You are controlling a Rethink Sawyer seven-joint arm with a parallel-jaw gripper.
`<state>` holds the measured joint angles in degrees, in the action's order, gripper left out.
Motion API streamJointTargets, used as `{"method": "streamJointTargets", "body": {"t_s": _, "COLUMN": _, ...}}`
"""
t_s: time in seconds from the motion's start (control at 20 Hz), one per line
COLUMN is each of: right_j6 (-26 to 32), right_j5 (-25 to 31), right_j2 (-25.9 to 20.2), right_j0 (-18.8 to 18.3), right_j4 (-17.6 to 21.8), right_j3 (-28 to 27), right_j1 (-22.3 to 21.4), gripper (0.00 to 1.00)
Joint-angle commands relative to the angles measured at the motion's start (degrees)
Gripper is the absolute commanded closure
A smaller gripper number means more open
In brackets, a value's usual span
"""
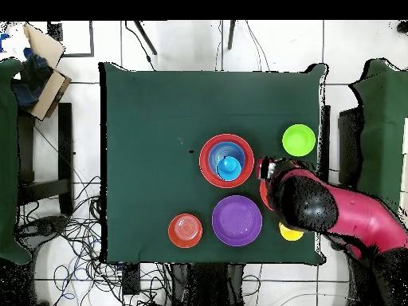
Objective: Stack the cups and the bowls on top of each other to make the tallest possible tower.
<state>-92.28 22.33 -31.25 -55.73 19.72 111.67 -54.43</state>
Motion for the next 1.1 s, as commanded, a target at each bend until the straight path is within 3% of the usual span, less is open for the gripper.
{"method": "streamJointTargets", "body": {"t_s": 0.05, "right_j6": 10.5, "right_j5": 8.3, "right_j2": -9.0, "right_j0": -4.9, "right_j4": -0.4, "right_j3": 3.0, "right_j1": -1.4, "gripper": 0.0}}
{"method": "streamJointTargets", "body": {"t_s": 0.25, "right_j6": 16.7, "right_j5": 12.6, "right_j2": -10.5, "right_j0": -6.8, "right_j4": 3.7, "right_j3": -0.3, "right_j1": -0.7, "gripper": 0.0}}
{"method": "streamJointTargets", "body": {"t_s": 0.6, "right_j6": 24.6, "right_j5": 15.3, "right_j2": -12.9, "right_j0": -11.0, "right_j4": 11.2, "right_j3": -12.3, "right_j1": 11.8, "gripper": 0.0}}
{"method": "streamJointTargets", "body": {"t_s": 0.85, "right_j6": 23.5, "right_j5": 14.9, "right_j2": -13.5, "right_j0": -10.8, "right_j4": 13.6, "right_j3": -18.1, "right_j1": 18.1, "gripper": 0.0}}
{"method": "streamJointTargets", "body": {"t_s": 1.1, "right_j6": 19.6, "right_j5": 23.8, "right_j2": -11.5, "right_j0": -6.7, "right_j4": 11.5, "right_j3": -24.8, "right_j1": 18.0, "gripper": 0.0}}
